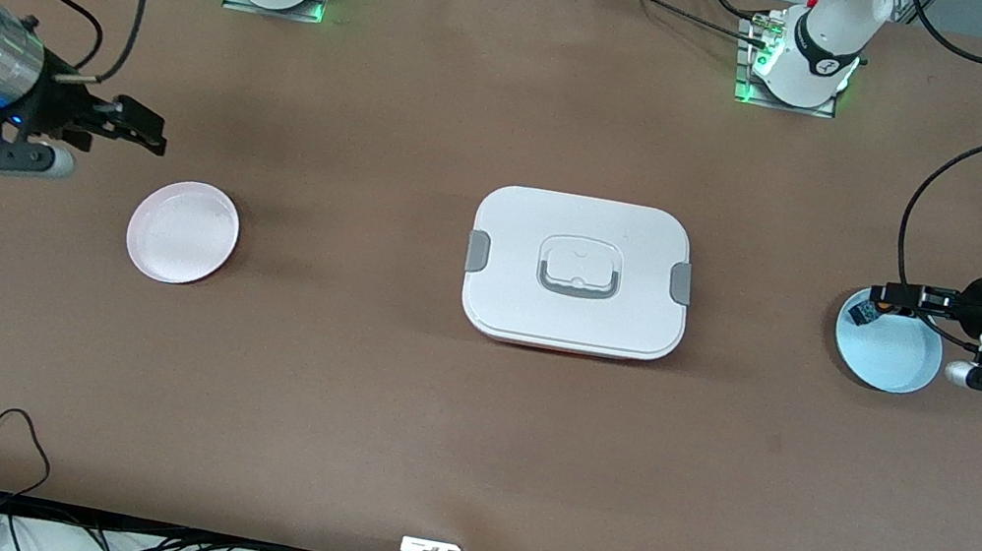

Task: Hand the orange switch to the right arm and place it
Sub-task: 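Carry the switch over the box while the right gripper reaches toward it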

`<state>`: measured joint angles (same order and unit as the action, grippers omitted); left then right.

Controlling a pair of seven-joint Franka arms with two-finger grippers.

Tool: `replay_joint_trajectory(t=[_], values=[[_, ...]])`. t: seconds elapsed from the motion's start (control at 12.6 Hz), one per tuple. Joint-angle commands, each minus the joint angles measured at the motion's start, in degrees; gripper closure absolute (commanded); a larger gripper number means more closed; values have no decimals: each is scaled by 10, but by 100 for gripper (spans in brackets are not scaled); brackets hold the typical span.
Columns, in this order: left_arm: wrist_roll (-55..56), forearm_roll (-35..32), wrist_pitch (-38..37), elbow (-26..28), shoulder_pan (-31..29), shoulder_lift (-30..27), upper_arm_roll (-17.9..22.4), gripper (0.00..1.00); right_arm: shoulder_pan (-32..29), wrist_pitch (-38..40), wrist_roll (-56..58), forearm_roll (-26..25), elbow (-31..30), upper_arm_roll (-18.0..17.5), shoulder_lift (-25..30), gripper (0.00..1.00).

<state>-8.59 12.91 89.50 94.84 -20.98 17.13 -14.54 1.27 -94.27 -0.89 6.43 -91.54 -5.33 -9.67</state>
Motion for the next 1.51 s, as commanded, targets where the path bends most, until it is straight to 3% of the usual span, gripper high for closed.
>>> replay_joint_trajectory(t=[0.0,0.08,0.4,0.71,1.03,1.19,1.43], values=[[-31,47,-57,-67,-1,13,-43,89,11,49,45,19,18,-5,-17,0],[-61,68,-60,-67,-5,13,-61,92,11,60,89,33,18,-6,-26,0],[-239,182,-56,-63,-3,23,-90,95,13,66,93,243,19,-6,-60,0],[-428,332,-20,-50,24,38,-95,95,50,53,19,500,19,-6,-118,0],[-618,493,89,-22,88,41,-95,95,130,-63,-62,692,17,-6,-151,0],[-701,539,130,-12,117,42,-95,95,179,-147,-76,768,3,-6,-153,0],[-837,662,187,22,156,46,-94,96,237,-251,-96,879,0,-6,-155,0]])
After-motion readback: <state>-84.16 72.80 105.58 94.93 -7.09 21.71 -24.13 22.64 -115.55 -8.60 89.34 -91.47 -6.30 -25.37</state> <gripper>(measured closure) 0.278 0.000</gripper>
